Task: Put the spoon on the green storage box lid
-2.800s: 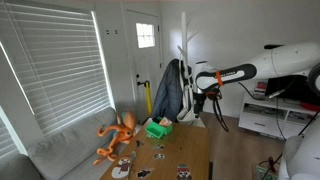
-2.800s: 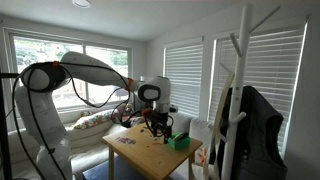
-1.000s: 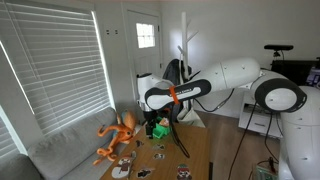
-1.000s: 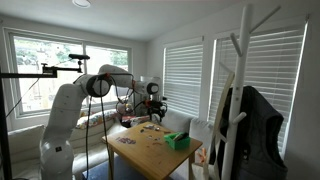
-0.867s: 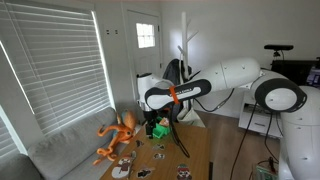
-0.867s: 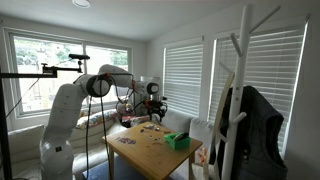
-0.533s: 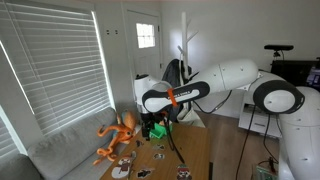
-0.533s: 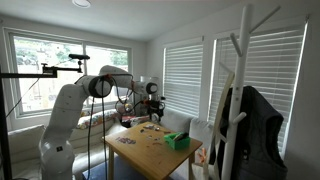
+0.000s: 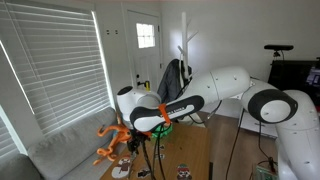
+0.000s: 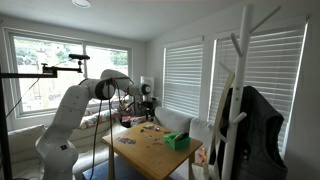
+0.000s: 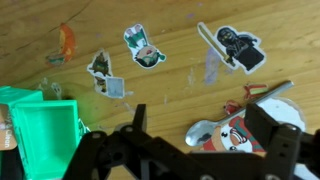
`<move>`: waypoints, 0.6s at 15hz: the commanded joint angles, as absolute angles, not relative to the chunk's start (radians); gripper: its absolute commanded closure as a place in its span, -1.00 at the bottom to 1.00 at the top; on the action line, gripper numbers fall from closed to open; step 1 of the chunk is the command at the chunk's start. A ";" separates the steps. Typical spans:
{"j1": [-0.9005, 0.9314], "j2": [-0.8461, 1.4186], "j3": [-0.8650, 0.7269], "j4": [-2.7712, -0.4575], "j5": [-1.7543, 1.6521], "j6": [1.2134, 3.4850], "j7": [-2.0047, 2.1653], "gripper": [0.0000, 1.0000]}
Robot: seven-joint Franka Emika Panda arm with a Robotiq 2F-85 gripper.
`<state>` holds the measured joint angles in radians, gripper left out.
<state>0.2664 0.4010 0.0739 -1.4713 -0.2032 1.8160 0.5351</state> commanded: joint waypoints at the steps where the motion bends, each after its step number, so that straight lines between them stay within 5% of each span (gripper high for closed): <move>1: 0.288 0.397 0.063 -1.525 -0.171 1.963 0.715 -1.00; 9: 0.298 0.425 0.070 -1.566 -0.187 2.068 0.800 -1.00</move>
<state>0.2908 0.4243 0.0775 -1.5704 -0.1914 2.0720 0.8024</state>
